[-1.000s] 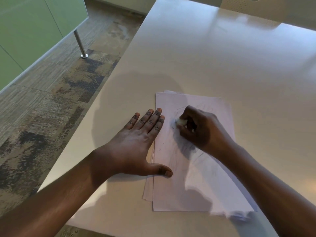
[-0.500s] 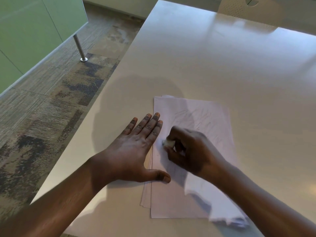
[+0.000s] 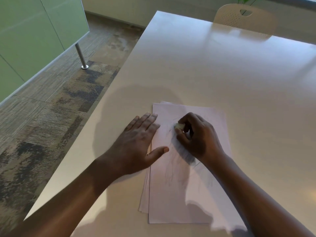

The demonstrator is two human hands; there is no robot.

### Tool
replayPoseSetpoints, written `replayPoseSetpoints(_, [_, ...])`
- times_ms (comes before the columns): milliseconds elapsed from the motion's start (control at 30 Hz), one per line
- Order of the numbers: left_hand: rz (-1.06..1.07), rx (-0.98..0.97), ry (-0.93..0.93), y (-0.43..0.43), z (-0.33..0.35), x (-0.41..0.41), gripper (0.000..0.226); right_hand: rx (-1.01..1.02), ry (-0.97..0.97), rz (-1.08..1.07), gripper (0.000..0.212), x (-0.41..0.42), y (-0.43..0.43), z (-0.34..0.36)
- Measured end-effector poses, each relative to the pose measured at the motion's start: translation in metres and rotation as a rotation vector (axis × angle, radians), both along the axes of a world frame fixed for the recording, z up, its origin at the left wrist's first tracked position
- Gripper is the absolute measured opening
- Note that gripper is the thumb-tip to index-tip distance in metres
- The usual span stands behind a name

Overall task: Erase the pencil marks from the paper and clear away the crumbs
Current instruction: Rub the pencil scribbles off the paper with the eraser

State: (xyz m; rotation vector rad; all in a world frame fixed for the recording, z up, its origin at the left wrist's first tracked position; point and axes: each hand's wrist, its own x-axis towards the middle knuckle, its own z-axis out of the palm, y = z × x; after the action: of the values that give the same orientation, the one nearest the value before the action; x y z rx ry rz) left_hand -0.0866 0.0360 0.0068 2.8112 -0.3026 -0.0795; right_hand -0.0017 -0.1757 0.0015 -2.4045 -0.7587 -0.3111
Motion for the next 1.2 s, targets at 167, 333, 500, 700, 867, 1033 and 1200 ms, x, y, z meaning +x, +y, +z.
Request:
replayPoseSetpoints(167, [-0.021, 0.165, 0.038, 0.0, -0.01, 0.01, 0.111, 0.0, 0.044, 0.153, 0.019, -0.012, -0.001, 0.007])
replayPoseSetpoints(333, [-0.02, 0.179, 0.061, -0.001, -0.009, 0.01, 0.116, -0.052, 0.088, 0.291, 0.018, -0.004, 0.0, 0.009])
replayPoseSetpoints(500, [-0.007, 0.228, 0.101, -0.003, -0.006, 0.007, 0.106, -0.065, 0.083, 0.238, 0.011, 0.019, -0.001, 0.02])
replayPoseSetpoints(700, [-0.005, 0.234, 0.121, -0.004, -0.005, 0.008, 0.106, -0.075, 0.162, 0.325, 0.014, 0.017, 0.002, 0.022])
replayPoseSetpoints(867, [-0.001, 0.216, 0.105, -0.004, -0.007, 0.008, 0.105, -0.061, 0.142, 0.304, 0.014, 0.016, 0.008, 0.021])
replayPoseSetpoints(1033, [0.002, 0.201, 0.085, -0.003, -0.01, 0.008, 0.104, -0.073, 0.171, 0.352, 0.014, 0.003, 0.013, 0.017])
replayPoseSetpoints(1200, [0.004, 0.19, 0.087, -0.002, -0.01, 0.008, 0.104, -0.102, 0.111, 0.203, 0.018, 0.025, 0.016, 0.026])
